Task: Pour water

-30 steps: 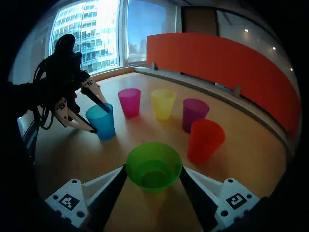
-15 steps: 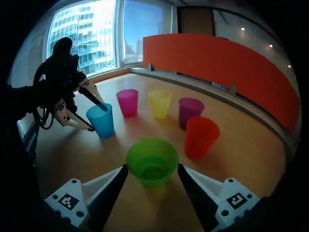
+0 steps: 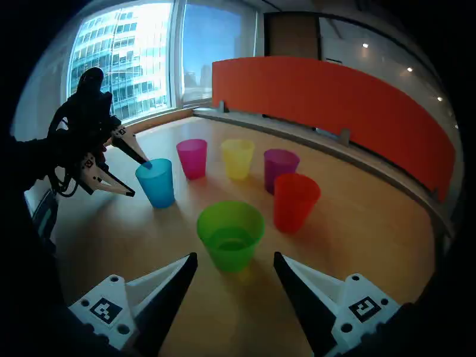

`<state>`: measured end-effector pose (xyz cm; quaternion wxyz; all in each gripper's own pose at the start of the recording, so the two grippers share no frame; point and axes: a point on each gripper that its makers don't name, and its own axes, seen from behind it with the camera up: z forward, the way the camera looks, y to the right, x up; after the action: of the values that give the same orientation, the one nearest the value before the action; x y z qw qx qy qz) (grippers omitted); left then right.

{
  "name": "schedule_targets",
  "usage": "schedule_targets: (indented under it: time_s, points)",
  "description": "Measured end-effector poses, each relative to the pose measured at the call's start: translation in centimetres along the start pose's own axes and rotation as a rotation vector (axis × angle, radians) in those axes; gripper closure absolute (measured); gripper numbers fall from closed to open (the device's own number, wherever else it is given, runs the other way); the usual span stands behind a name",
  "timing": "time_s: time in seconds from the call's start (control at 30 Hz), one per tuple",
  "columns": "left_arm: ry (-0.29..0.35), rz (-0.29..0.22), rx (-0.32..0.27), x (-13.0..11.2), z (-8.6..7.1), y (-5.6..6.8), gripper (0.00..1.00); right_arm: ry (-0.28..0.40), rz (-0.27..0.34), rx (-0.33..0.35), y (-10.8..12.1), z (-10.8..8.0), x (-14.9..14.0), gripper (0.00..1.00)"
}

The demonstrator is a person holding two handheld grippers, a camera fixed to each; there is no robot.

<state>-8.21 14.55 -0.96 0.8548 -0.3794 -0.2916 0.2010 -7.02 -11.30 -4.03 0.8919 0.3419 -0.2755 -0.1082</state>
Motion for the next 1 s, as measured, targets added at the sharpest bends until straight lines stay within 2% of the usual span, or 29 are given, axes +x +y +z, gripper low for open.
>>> schedule_targets:
  time_s: [0.47,0.67,1.0]
  points:
    - [0.055,-0.064,0.088,-1.0,-3.9,-0.7,0.04,0.038,0.02,-0.056,0.3,-3.3,-0.3,0.0]
    - [0.084,-0.086,0.129,-0.9,-4.9,-1.0,0.04,0.067,0.035,-0.079,0.5,-4.2,0.1,0.01]
    - [0.185,-0.131,0.259,0.2,-7.1,-3.0,0.04,0.145,0.072,-0.175,2.3,-5.8,1.5,0.01]
